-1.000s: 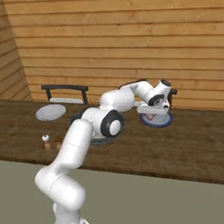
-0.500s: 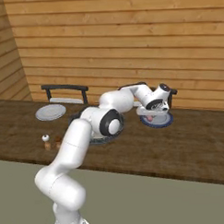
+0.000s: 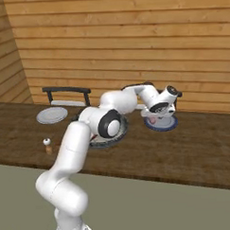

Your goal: Place one bun and one sausage from the bowl on each plate.

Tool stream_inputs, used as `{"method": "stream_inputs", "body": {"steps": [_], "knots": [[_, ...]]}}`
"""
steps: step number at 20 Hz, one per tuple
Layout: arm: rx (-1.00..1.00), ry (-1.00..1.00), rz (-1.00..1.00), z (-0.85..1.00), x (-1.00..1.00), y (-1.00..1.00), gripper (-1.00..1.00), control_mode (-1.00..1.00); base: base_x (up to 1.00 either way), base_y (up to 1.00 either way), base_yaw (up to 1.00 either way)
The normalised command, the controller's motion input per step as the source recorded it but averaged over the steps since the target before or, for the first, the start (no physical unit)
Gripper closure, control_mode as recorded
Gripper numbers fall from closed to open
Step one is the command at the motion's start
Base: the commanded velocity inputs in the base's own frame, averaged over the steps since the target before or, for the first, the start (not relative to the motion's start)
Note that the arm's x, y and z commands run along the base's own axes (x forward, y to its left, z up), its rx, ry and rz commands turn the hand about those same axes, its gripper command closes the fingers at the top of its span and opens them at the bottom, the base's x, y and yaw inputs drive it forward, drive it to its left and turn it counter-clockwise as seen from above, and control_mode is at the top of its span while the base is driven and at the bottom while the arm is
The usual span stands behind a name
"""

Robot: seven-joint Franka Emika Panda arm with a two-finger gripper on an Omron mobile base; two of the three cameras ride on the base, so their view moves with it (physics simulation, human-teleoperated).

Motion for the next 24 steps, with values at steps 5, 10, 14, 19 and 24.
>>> {"method": "stream_inputs", "body": {"steps": [5,10,14,19,24], "knots": [[0.00,-0.23,0.00,0.17,-1.00,0.38,-1.00,-1.00,0.00,0.00,0.00],[0.00,-0.05,-0.01,0.71,-0.46,0.56,-1.00,-1.00,0.00,0.00,0.00],[0.02,0.05,-0.01,1.00,-0.04,0.42,-1.00,-1.00,0.00,0.00,0.00],[0.00,0.18,0.00,0.67,0.00,0.46,-1.00,-1.00,0.00,0.00,0.00],[0.00,0.24,0.00,0.04,-0.15,0.49,-1.00,-1.00,0.00,0.00,0.00]]}}
